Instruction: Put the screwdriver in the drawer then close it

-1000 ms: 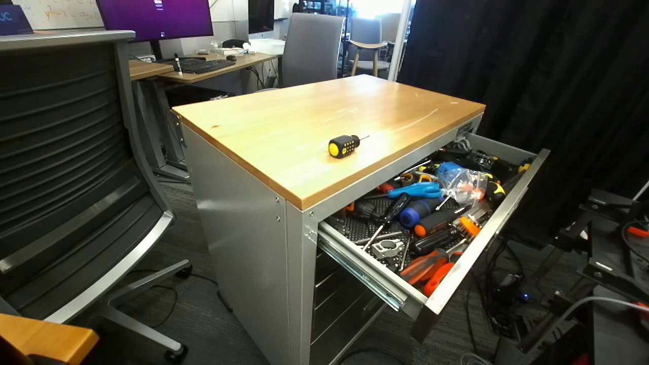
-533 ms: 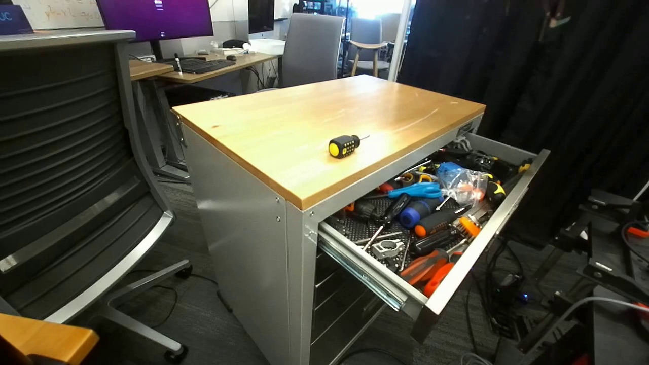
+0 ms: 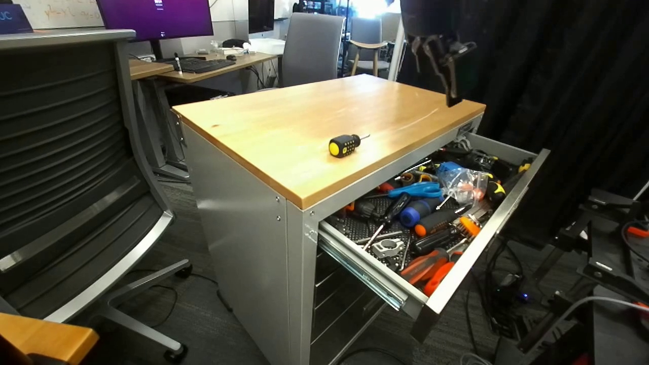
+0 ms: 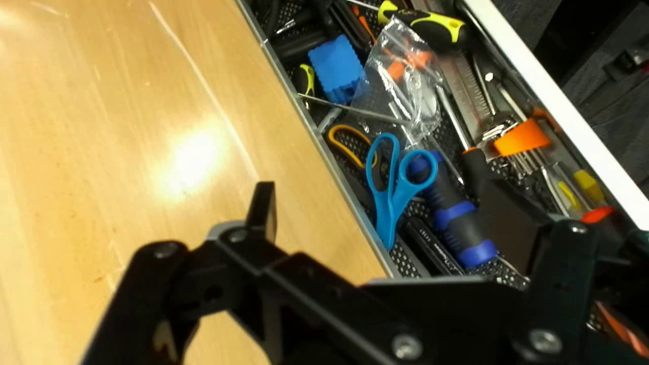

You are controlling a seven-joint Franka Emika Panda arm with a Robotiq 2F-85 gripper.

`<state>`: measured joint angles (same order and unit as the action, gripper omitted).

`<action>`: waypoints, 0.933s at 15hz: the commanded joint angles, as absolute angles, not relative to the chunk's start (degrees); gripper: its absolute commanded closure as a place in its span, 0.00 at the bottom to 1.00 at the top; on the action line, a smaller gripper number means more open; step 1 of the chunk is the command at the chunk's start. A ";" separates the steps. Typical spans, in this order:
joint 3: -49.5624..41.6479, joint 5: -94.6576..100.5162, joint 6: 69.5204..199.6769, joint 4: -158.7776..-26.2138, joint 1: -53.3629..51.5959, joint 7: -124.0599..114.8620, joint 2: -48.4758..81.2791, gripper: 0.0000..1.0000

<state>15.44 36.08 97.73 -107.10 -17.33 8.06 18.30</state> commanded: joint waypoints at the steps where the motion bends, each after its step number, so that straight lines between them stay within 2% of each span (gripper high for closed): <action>1: 14.19 40.39 92.01 -97.20 -21.73 2.90 27.09 0.00; 9: 14.19 38.47 92.74 -87.75 -23.78 4.10 36.00 0.00; 14: 14.81 30.32 104.95 -86.49 -18.53 14.98 37.51 0.00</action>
<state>14.56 34.84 100.28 -90.03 -21.33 8.33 35.33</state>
